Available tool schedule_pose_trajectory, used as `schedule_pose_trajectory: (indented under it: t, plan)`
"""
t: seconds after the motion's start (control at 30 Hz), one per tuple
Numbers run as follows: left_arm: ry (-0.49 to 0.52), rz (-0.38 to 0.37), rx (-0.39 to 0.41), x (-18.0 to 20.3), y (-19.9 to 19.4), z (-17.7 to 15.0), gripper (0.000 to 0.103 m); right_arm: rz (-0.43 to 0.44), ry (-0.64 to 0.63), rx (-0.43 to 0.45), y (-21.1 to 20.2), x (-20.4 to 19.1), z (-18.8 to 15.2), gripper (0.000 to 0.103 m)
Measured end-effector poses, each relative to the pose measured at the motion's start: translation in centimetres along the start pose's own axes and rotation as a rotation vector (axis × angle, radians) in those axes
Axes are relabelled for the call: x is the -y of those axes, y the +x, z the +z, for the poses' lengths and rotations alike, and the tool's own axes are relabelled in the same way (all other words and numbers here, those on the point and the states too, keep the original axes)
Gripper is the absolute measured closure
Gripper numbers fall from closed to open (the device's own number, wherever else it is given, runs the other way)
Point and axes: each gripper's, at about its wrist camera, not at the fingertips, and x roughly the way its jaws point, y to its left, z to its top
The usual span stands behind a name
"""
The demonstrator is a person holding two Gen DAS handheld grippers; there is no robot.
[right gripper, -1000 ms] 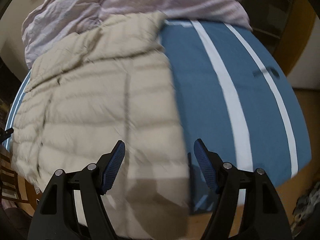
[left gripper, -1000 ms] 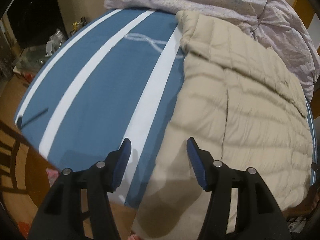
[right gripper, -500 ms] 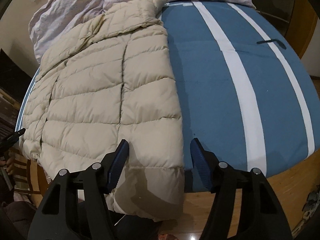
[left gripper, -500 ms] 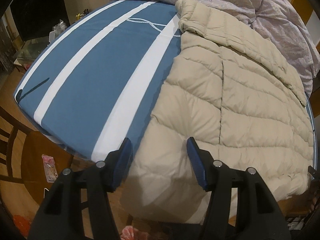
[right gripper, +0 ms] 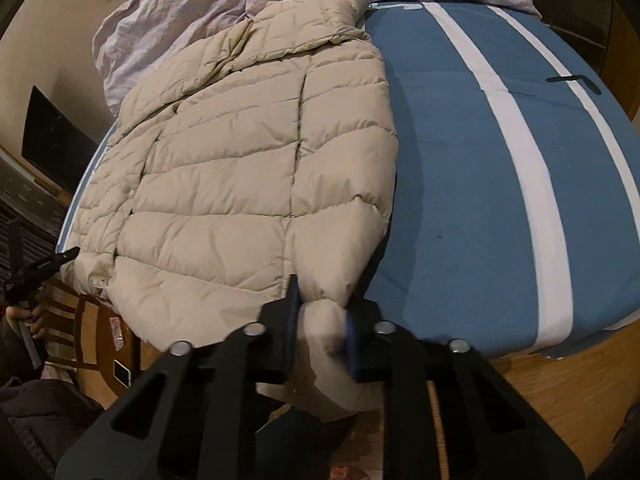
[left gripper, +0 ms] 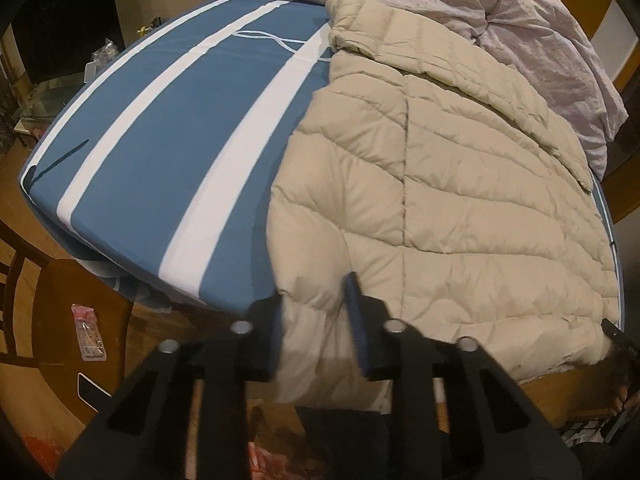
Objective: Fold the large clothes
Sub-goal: 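Grasp the jacket hem with the right gripper while the left gripper grasps the hem too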
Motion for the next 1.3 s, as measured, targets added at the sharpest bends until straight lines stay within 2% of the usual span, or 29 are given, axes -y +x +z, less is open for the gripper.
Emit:
schedule_pose_trajectory:
  t: [0.03,0.13,0.43,0.67,0.8,1.07,1.3]
  plan:
    - [-0.001,-0.006,0.002,0.1,-0.1,0.0,0.090,0.005,0.000,0.004,-0.1,-0.1,0.1,0.092]
    - [0.004,-0.014,0.015,0.3,-0.6,0.2,0.096,0.007,-0.001,0.019,-0.4,-0.5,0.5,0.095]
    - [0.002,-0.011,0.097,0.9,-3.5,3.2,0.098,0.009,0.012,0.130,-2.8,-0.8,3.6,0.097]
    - [-0.001,-0.028,0.210,2.6,-6.2,8.6,0.099,0.014,0.008,0.250,-4.9,-1.9,8.5,0.097]
    - [0.013,-0.007,0.255,3.9,-6.5,12.1,0.099,0.009,0.015,0.295,-5.3,-2.4,11.2,0.097]
    - [0.053,0.032,0.271,5.3,-5.3,17.6,0.099,-0.014,0.054,0.342,-4.3,-2.8,16.4,0.097]
    - [0.052,0.030,0.284,5.7,-3.9,22.1,0.099,-0.034,0.109,0.379,-3.2,-2.7,20.4,0.097]
